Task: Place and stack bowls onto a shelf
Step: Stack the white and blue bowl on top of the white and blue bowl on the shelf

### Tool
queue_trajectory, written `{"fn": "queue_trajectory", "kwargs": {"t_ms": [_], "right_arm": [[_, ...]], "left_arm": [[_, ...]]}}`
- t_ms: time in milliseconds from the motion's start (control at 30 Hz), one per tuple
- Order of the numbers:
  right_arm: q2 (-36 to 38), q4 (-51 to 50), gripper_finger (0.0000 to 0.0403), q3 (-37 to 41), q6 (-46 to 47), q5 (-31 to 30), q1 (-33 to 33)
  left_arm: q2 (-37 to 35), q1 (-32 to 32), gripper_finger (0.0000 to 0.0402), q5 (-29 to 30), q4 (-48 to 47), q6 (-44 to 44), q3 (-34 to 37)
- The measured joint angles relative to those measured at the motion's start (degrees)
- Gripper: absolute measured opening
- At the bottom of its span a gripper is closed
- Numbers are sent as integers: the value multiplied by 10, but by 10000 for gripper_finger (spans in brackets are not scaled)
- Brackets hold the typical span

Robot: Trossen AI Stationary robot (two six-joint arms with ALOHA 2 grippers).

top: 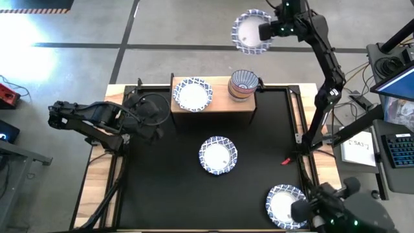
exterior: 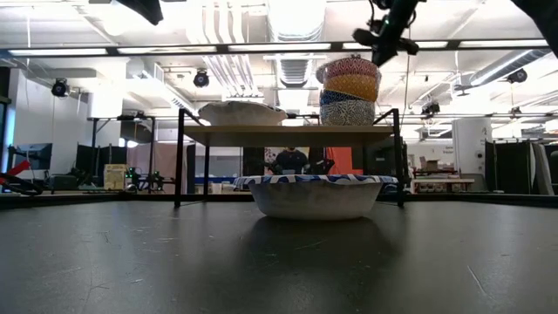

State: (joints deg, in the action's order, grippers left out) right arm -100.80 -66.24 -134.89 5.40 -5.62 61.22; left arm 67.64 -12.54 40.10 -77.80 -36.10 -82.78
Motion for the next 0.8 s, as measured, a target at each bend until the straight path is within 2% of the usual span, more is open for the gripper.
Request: {"fn": "queue_trajectory", "kwargs": {"t_ms": [167, 300, 467, 600, 800], "right_arm": [[7, 28, 9, 0, -4, 14, -47], [7, 53, 9, 0, -15, 13, -91], [8, 92, 9, 0, -44, 14, -148], [8, 134, 9, 0, -106, 14, -193], [8, 200, 9, 0, -152, 14, -248]], "left_arm": [[0, 0, 153, 96, 57, 30, 0], [0, 0, 153, 171, 162, 102, 0], [0, 0, 153, 237, 291, 199, 0], [0, 1, 153, 253, 359, 244, 0], [7, 7, 153, 254, 429, 293, 0]]}}
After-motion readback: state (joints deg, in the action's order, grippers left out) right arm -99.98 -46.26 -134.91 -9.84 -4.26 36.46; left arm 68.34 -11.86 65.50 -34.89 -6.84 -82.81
